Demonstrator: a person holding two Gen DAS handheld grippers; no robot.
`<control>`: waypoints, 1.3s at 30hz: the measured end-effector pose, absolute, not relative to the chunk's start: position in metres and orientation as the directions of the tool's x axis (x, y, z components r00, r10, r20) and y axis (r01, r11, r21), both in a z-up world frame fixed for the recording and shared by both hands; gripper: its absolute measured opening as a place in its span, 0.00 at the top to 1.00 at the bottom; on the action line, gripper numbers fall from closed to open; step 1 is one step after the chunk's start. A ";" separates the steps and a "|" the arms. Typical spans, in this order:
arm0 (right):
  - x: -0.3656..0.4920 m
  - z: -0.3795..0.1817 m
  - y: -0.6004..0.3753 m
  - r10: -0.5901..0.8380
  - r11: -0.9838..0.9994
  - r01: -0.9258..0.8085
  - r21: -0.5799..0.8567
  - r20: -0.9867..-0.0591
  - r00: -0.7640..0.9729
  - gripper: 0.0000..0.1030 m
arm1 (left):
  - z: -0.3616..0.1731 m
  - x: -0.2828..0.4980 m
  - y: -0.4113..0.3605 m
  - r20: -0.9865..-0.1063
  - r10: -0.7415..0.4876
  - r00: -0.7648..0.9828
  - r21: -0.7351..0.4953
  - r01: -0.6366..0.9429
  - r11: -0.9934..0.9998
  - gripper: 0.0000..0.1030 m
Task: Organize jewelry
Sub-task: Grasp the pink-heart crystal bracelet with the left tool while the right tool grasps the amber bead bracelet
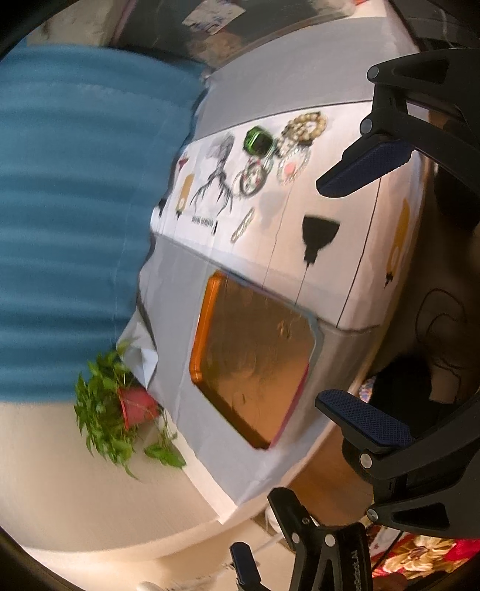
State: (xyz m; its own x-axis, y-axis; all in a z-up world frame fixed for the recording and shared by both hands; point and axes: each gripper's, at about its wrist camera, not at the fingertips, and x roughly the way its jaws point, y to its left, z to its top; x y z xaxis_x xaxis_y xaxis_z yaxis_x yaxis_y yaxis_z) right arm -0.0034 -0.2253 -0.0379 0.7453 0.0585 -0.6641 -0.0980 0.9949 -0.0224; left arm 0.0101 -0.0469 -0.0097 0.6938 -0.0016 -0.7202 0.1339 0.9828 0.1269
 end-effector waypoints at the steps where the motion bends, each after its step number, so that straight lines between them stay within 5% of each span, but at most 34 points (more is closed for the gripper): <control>1: -0.003 -0.039 -0.233 0.052 0.996 -0.085 -0.017 -0.666 0.744 0.00 | -0.011 0.015 -0.053 -0.731 -0.013 0.683 0.119 0.146 0.982 0.00; 19: 0.045 -0.102 -0.478 -0.201 0.939 0.340 0.051 -0.720 0.664 0.00 | -0.056 0.152 -0.245 -0.851 -0.138 0.508 0.074 0.374 0.924 0.00; 39: 0.122 -0.159 -0.528 -0.236 0.959 0.274 -0.079 -0.759 0.607 0.00 | -0.131 0.217 -0.342 -0.921 -0.112 0.372 0.081 0.465 0.882 0.00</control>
State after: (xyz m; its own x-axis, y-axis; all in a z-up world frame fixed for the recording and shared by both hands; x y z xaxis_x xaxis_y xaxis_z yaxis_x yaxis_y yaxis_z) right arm 0.1224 -0.5280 -0.1586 0.6071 -0.2360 -0.7588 0.2739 0.9585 -0.0789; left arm 0.2172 -0.3424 -0.1313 0.3723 -0.1115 -0.9214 0.4647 0.8817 0.0811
